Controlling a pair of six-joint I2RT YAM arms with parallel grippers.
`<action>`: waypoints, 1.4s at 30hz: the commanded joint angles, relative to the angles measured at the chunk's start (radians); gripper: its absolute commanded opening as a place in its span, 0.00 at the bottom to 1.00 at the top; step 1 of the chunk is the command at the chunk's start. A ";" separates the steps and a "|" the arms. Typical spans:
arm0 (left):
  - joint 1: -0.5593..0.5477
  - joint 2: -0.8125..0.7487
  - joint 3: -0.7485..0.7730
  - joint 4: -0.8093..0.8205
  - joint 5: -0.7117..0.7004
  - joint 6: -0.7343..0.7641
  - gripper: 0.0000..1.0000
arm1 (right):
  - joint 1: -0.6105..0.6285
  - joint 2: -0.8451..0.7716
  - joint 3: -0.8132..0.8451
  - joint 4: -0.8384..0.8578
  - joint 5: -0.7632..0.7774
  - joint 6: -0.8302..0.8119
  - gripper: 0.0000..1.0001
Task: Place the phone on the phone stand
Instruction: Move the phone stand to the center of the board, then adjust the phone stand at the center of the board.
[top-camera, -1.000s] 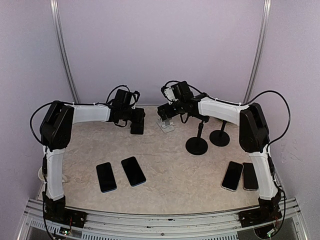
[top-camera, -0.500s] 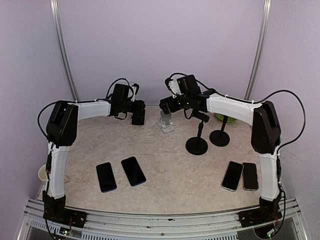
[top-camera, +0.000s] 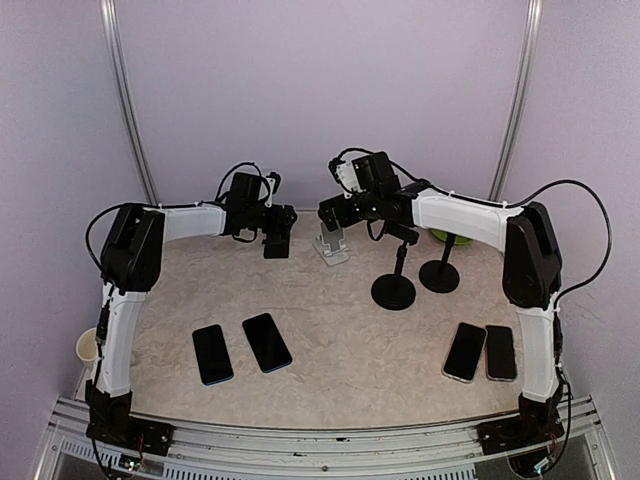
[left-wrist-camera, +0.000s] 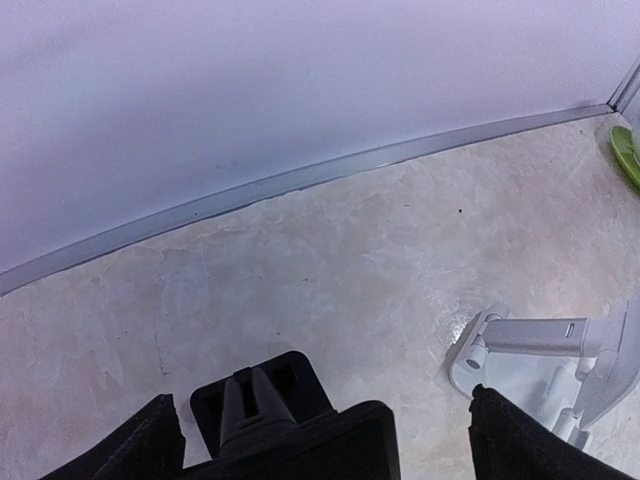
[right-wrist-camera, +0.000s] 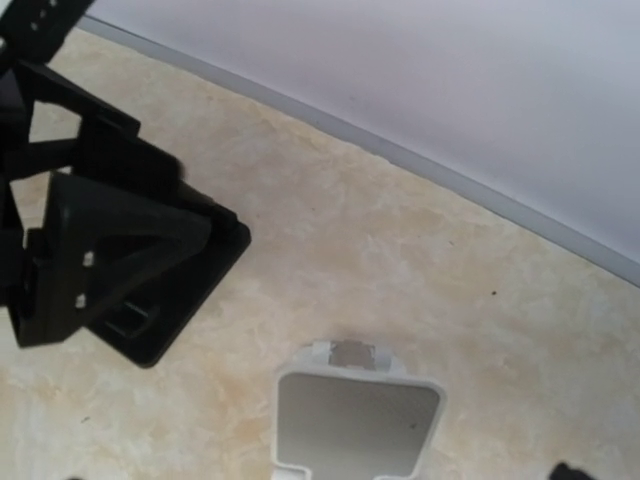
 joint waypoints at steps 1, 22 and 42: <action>0.019 -0.001 0.028 0.009 0.021 -0.005 0.99 | 0.011 -0.031 0.003 0.006 0.012 0.013 1.00; -0.118 -0.216 0.007 -0.079 -0.018 -0.016 0.99 | 0.011 -0.195 -0.080 -0.020 0.035 -0.005 1.00; -0.160 -0.060 -0.001 -0.031 0.112 -0.138 0.83 | -0.001 -0.381 -0.247 0.032 0.083 -0.008 1.00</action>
